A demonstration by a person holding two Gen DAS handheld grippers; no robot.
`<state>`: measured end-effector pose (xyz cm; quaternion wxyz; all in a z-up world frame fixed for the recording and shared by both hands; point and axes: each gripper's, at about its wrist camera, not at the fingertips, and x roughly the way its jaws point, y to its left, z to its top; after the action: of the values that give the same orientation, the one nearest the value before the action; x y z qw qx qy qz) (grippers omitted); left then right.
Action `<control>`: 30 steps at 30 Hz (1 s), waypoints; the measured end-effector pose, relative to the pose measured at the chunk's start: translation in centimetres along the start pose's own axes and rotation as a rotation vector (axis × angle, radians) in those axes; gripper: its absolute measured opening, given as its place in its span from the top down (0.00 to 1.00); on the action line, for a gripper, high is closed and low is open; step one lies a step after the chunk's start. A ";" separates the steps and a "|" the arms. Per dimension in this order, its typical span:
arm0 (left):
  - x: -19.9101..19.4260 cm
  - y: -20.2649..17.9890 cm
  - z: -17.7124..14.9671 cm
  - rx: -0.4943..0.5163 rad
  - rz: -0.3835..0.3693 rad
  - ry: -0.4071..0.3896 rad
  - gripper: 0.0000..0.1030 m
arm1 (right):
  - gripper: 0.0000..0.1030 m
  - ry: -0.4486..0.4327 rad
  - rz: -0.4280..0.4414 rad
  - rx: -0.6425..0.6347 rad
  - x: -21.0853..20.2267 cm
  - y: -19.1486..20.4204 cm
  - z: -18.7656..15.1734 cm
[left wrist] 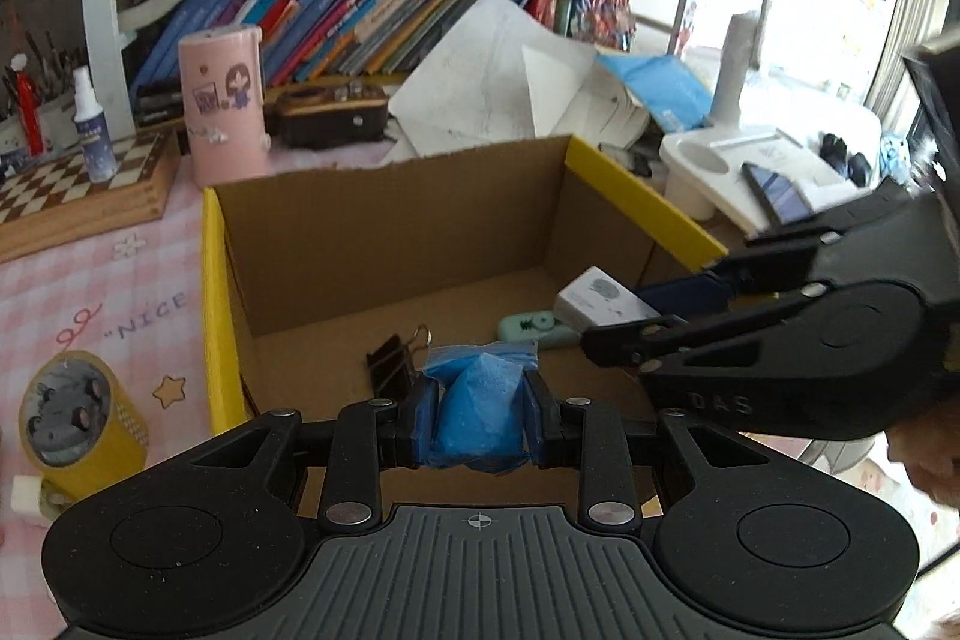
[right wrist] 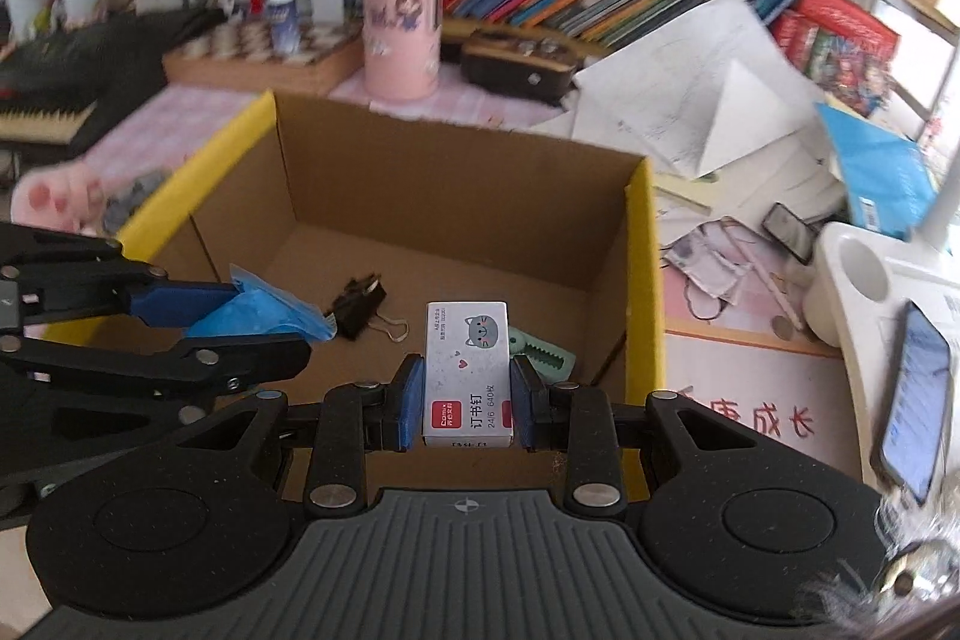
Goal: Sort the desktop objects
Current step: 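Lower into the yellow box and open the left tool while the right tool releases the white box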
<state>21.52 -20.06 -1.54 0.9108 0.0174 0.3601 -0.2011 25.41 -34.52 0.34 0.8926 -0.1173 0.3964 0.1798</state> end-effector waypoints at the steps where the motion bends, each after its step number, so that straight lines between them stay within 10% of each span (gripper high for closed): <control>1: 0.1 0.0 0.0 -0.004 -0.001 0.005 0.72 | 0.73 0.012 0.003 -0.019 0.4 0.0 0.1; 22: 0.9 0.1 -0.1 -0.040 0.001 0.060 0.70 | 0.73 0.214 0.091 -0.248 6.0 0.7 1.5; 30: -0.9 -0.4 0.0 -0.023 0.010 0.015 0.50 | 0.72 0.170 0.093 -0.213 5.1 0.3 1.7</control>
<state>20.75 -20.14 -0.93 0.9092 0.0101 0.3693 -0.1923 29.52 -32.47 -2.38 0.8291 -0.2075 0.4543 0.2512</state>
